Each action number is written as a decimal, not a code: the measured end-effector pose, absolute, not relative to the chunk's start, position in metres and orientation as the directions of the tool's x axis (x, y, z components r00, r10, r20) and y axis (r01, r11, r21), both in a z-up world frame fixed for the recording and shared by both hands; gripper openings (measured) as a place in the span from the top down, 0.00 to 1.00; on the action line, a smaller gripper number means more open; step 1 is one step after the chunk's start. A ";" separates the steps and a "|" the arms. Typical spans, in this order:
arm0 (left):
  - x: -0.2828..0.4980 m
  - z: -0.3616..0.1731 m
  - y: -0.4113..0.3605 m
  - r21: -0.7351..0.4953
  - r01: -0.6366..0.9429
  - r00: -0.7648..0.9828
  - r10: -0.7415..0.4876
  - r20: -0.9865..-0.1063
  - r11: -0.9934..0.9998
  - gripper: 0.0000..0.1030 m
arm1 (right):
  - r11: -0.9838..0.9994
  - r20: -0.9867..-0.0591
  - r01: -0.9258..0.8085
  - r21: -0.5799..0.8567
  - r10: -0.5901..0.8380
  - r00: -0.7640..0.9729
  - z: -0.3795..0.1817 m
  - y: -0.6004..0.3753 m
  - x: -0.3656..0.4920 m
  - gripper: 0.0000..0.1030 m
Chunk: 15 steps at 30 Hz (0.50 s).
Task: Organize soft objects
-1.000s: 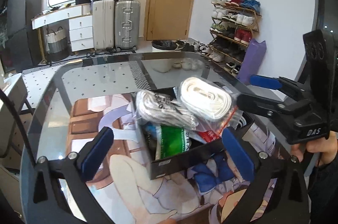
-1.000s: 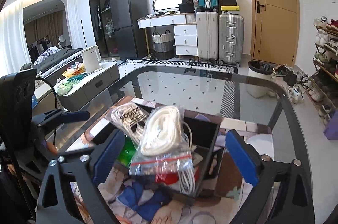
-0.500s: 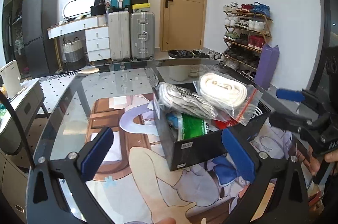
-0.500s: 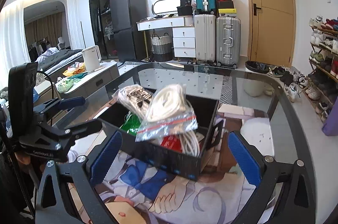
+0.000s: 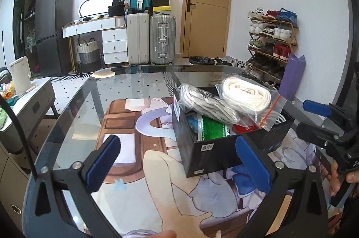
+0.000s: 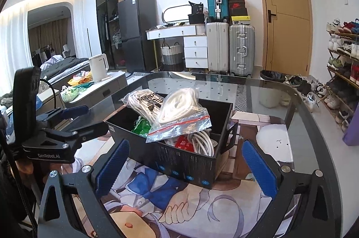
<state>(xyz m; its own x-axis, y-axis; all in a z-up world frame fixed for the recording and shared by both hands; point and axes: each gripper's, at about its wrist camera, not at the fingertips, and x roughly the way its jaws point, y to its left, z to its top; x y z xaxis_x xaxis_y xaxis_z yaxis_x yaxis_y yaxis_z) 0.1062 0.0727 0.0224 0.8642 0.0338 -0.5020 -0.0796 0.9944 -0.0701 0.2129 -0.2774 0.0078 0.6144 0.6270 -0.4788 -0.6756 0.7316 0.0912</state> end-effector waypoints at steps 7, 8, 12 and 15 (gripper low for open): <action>0.103 0.023 0.071 -0.049 -0.066 0.873 0.034 -0.487 0.997 0.00 | 0.736 -0.472 -0.673 0.076 0.621 0.626 0.004 -0.279 0.210 0.01; 0.103 0.023 0.070 -0.046 -0.065 0.874 0.035 -0.485 0.997 0.00 | 0.735 -0.472 -0.673 0.080 0.622 0.624 0.003 -0.279 0.211 0.01; 0.102 0.024 0.068 -0.036 -0.063 0.878 0.038 -0.476 0.997 0.00 | 0.734 -0.473 -0.673 0.091 0.626 0.620 0.001 -0.281 0.210 0.01; 0.100 0.024 0.067 -0.038 -0.060 0.881 0.035 -0.471 0.997 0.00 | 0.734 -0.471 -0.672 0.092 0.627 0.621 0.001 -0.282 0.210 0.01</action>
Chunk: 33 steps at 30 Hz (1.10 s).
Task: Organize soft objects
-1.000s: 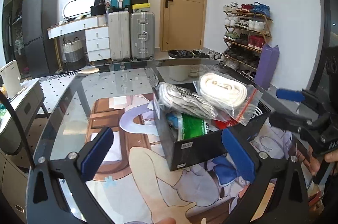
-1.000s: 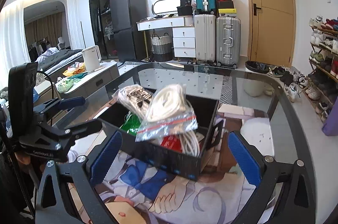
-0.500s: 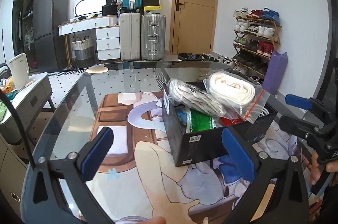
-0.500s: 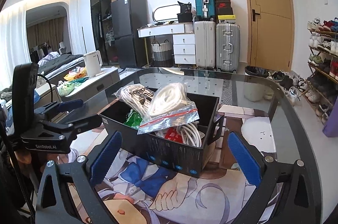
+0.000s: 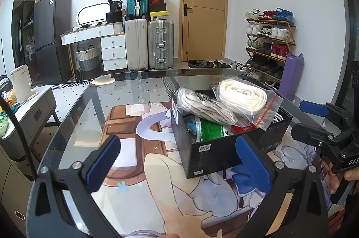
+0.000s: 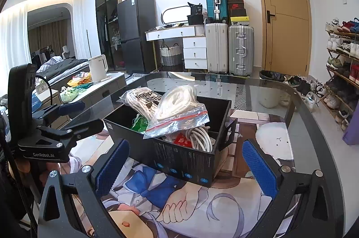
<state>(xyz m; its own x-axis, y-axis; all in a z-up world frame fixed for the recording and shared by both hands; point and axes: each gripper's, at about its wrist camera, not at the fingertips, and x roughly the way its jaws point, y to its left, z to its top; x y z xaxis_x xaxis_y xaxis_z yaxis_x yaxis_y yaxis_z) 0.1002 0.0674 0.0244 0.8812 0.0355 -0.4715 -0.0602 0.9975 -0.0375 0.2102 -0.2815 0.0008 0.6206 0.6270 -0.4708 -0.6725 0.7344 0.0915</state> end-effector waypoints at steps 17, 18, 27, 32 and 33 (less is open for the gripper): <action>0.098 0.025 0.066 -0.036 -0.063 0.883 0.039 -0.468 0.997 0.00 | 0.734 -0.458 -0.672 0.097 0.633 0.625 -0.001 -0.284 0.210 0.01; 0.098 0.026 0.066 -0.037 -0.063 0.883 0.039 -0.468 0.997 0.00 | 0.734 -0.457 -0.672 0.097 0.633 0.625 -0.001 -0.284 0.210 0.01; 0.098 0.026 0.066 -0.037 -0.061 0.884 0.037 -0.467 0.997 0.00 | 0.734 -0.457 -0.672 0.098 0.633 0.625 -0.002 -0.284 0.210 0.01; 0.098 0.026 0.066 -0.037 -0.062 0.884 0.038 -0.467 0.997 0.00 | 0.734 -0.457 -0.673 0.097 0.633 0.625 -0.002 -0.284 0.210 0.01; 0.098 0.026 0.066 -0.038 -0.061 0.884 0.036 -0.467 0.997 0.00 | 0.733 -0.457 -0.673 0.098 0.634 0.624 -0.002 -0.284 0.210 0.01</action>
